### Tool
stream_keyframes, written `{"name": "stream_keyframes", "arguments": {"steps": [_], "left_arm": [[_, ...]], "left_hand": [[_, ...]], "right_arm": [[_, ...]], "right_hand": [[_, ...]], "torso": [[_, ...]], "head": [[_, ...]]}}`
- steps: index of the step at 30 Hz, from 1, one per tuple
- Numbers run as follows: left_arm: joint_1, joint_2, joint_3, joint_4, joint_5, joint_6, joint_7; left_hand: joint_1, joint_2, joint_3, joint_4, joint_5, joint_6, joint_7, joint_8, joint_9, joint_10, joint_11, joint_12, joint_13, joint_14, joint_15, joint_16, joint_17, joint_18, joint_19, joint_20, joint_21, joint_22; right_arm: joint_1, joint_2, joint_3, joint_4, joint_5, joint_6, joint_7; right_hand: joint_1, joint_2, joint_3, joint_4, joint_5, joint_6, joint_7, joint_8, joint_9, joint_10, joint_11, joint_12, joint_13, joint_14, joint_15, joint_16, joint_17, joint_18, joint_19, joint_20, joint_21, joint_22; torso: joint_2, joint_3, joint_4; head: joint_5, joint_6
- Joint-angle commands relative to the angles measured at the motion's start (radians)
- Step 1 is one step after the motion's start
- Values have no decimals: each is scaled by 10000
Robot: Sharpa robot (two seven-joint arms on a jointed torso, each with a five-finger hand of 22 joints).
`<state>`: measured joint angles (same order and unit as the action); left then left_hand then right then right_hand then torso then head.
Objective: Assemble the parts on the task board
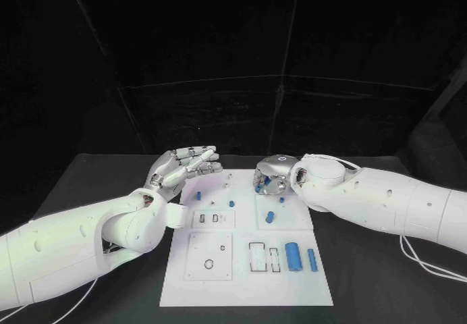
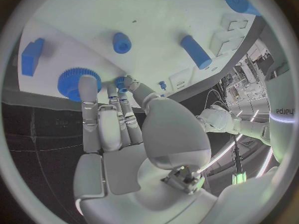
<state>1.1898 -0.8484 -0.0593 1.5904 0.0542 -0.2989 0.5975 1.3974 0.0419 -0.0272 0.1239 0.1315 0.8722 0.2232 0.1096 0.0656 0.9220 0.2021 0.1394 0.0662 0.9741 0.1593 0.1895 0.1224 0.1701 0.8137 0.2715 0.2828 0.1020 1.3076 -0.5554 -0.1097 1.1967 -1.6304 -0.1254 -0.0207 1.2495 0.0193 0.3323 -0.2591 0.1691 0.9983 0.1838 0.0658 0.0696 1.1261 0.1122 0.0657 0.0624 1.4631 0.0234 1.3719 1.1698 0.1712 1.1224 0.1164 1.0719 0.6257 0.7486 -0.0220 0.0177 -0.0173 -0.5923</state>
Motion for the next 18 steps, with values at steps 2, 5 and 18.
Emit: {"name": "stream_keyframes", "arguments": {"steps": [2, 5, 18], "left_arm": [[18, 6, 9, 16, -84, 57, 11], [18, 9, 9, 14, -84, 53, -2], [20, 27, 10, -5, -84, 42, -59]], "left_hand": [[-69, -59, -13, -38, -13, -27, 385, -66, -10, -23, 66, -41, -16, 25, 39, -30, 12, 127, 94, 4, -48, -15], [-74, -56, -16, -41, -13, -33, 387, -71, -10, -28, 68, -45, -16, 25, 40, -34, 13, 127, 100, 4, -50, -18], [-74, -47, -14, -48, -11, -41, 389, -77, -11, -37, 70, -51, -17, 26, 41, -40, 14, 127, 109, 4, -52, -21]], "right_arm": [[29, 42, 8, -31, 18, 289, -54], [29, 87, 8, -73, 18, 282, -79], [28, 125, 8, -65, 29, -605, -171]], "right_hand": [[-64, 85, 173, 35, -19, 173, -9, 68, 22, 219, -29, 74, 15, 466, -16, 95, 81, -62, 43, 49, 112, 94], [-70, 84, 236, 55, -19, 209, -14, 65, 22, 259, -41, 71, 13, 462, -27, 118, 103, -65, 48, 47, 143, 121], [-17, 251, 708, 276, -198, 654, -191, 160, 69, 801, -218, 172, 60, 464, -164, 289, 289, -88, 122, -36, 378, 367]], "torso": [[11, 5, 6], [19, 1, 4], [29, -3, 7]], "head": [[6, -14], [13, 9], [48, 2]]}}
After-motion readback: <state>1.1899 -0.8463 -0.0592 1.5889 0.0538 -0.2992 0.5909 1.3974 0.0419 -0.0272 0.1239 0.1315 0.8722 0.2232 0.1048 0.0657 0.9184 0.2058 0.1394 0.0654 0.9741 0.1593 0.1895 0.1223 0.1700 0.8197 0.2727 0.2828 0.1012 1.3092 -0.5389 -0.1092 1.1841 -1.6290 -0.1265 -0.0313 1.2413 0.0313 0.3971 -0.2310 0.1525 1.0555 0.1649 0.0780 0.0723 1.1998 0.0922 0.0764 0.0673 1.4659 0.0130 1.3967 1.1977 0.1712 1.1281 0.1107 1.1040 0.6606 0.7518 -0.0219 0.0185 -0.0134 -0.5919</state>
